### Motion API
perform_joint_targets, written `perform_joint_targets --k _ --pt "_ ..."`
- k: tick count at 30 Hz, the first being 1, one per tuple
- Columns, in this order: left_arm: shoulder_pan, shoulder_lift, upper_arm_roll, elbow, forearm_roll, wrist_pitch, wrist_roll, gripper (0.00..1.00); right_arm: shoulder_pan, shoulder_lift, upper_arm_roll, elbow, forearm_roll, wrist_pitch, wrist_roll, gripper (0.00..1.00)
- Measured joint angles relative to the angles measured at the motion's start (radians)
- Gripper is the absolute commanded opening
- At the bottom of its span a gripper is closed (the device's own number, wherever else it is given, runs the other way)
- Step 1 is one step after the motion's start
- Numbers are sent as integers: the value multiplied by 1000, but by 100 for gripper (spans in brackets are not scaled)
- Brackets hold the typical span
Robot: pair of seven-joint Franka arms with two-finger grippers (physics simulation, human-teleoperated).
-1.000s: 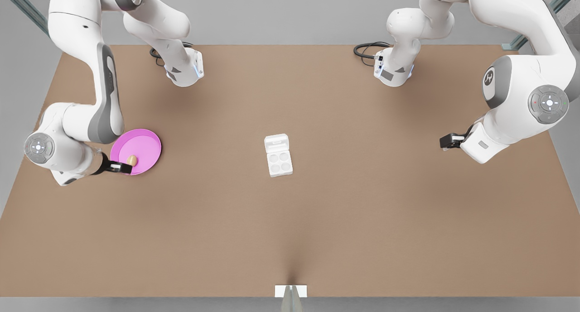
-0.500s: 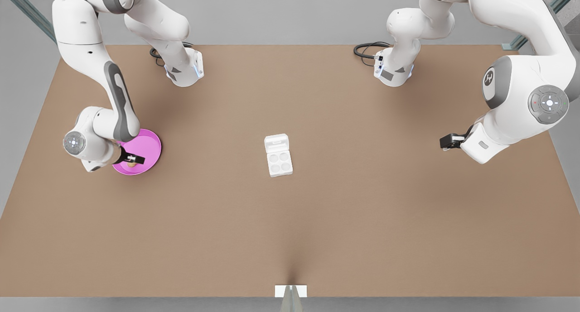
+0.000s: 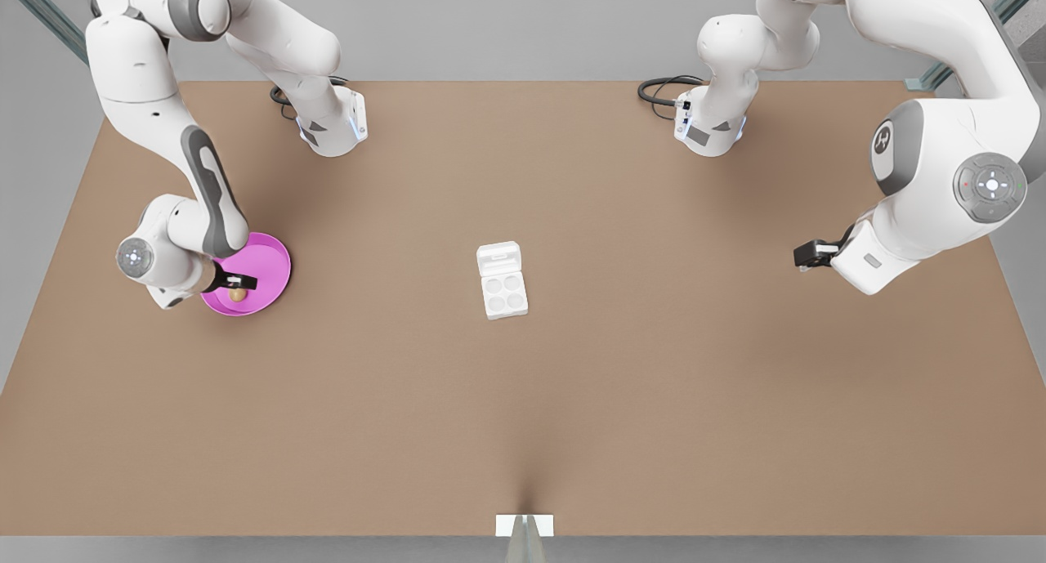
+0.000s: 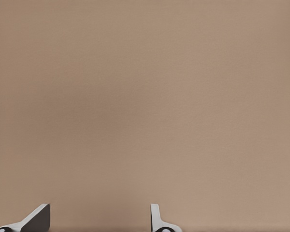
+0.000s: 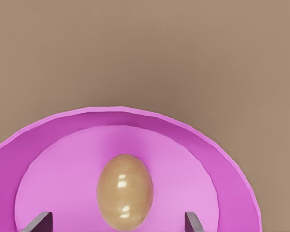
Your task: Pack egg into the box and close the box lid
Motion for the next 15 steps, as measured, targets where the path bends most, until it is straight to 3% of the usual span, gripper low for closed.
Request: perform_joint_targets --k 7,10,13,15 --pt "0 -4 0 -21 0 5 0 100 1 44 0 7 -15 39 -57 100" --pt "0 -3 0 -22 0 11 0 100 2 48 0 7 -18 48 -76 92" --pt "0 8 -1 -21 2 40 1 100 1 51 0 7 -19 54 -91 74" --pt "-16 15 -1 -21 7 62 0 100 0 51 0 7 -20 56 -100 69"
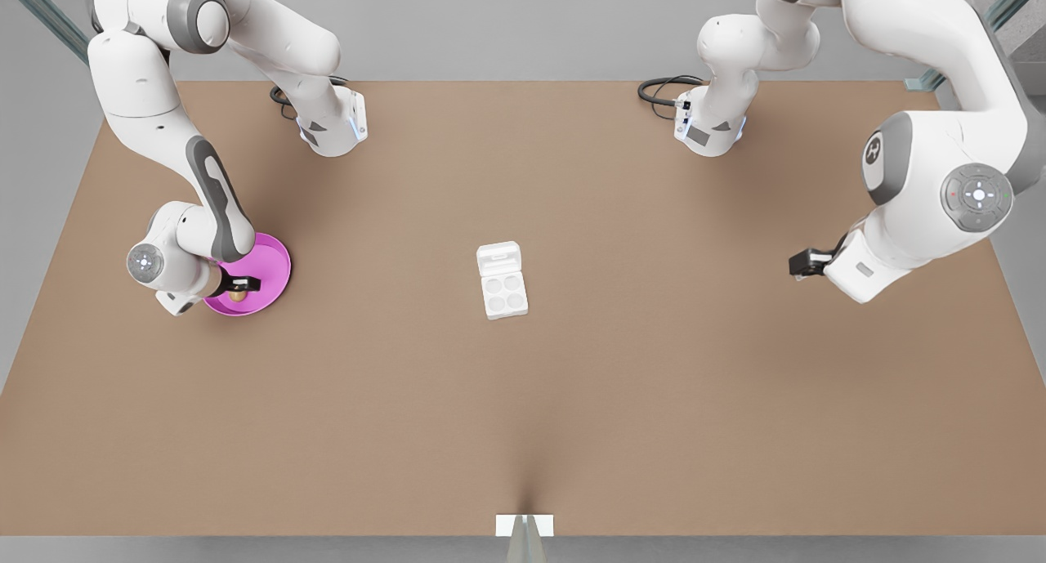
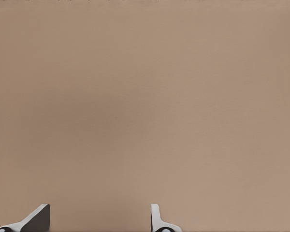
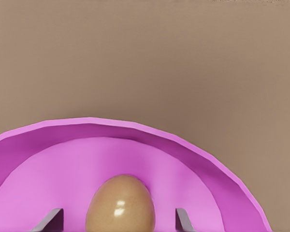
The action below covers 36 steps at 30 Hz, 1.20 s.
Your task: Pack egg into the box and close the box lid
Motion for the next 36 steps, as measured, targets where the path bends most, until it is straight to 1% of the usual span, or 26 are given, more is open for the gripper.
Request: perform_joint_targets --k 1,4,14,16,17,20,36 --pt "-12 2 0 0 2 9 0 100 0 0 0 0 0 1 -4 69" --pt "-21 4 0 0 6 30 0 100 0 0 1 0 0 2 -15 64" --pt "-20 9 0 0 14 63 -1 100 3 -2 3 -9 0 0 -40 63" --pt "-19 10 0 0 15 68 -1 100 2 -3 3 -9 0 -1 -44 61" --pt "-19 10 0 0 15 70 -1 100 2 -3 3 -9 0 -2 -45 58" --pt "-19 10 0 -1 16 74 -1 100 2 -3 3 -7 0 -3 -50 55" --pt "-20 11 0 0 16 81 -2 100 3 -12 4 2 20 -3 -98 55"
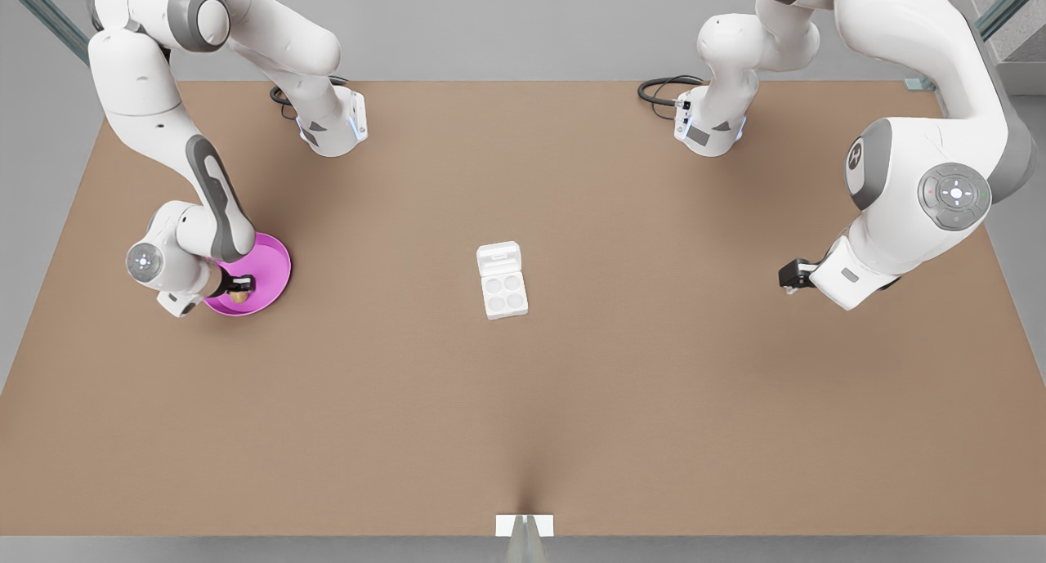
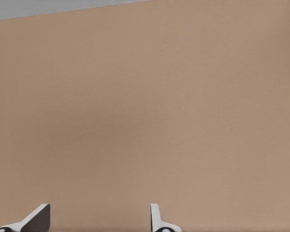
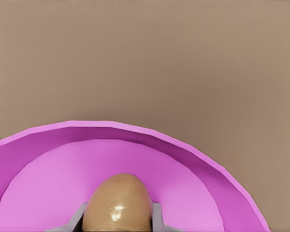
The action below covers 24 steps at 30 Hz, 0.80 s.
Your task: Pack egg into the box and close the box lid
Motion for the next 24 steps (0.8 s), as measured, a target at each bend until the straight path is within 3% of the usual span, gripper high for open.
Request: perform_joint_targets --k 10,16,24 --pt "0 1 0 0 0 1 0 100 9 -49 6 -4 12 -17 -44 56" --pt "0 1 0 0 0 1 0 100 38 -76 156 88 66 -88 -46 56" --pt "-1 1 0 0 0 0 -1 100 360 -22 180 196 260 -133 40 56"
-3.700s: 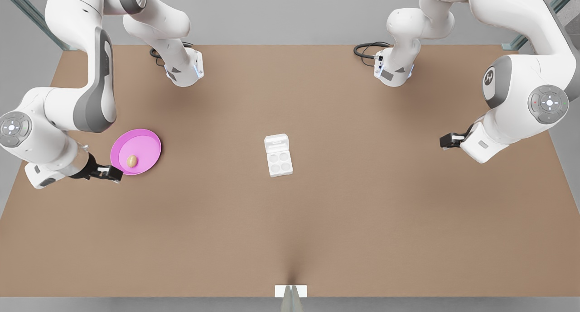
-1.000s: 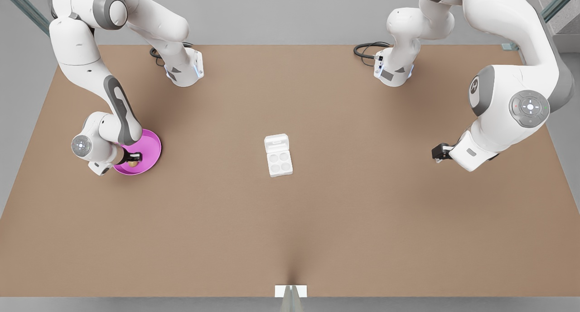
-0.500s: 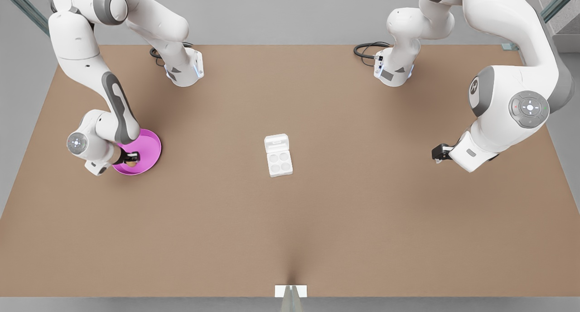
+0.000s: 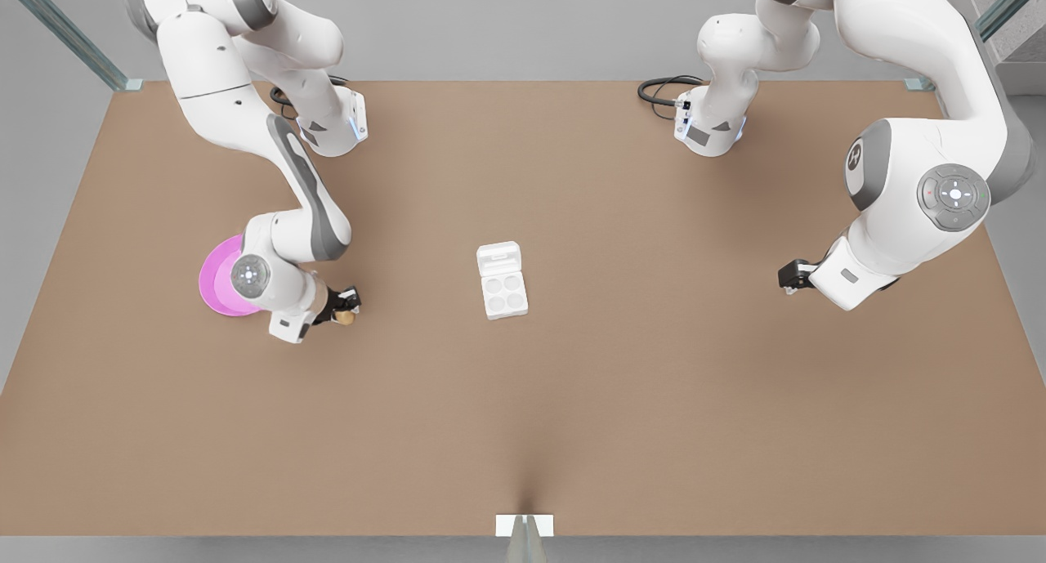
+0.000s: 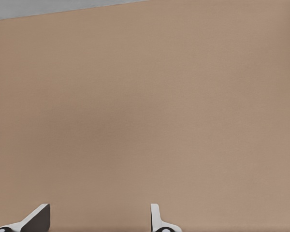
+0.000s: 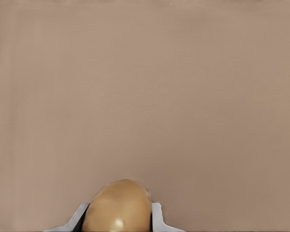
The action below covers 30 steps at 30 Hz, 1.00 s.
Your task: Pack egg into the box and close the box lid
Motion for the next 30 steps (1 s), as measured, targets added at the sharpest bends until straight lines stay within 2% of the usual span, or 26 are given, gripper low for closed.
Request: perform_joint_targets --k 4,9,12,30 --pt "1 4 0 0 0 1 -1 100 157 35 0 47 92 7 75 56" --pt "1 7 0 0 0 4 -1 100 353 191 0 299 146 27 207 56" --pt "-14 8 0 -1 0 3 -8 100 426 248 0 382 158 43 295 56" --pt "-31 9 0 -16 -2 -4 -58 100 463 264 0 322 167 68 622 57"
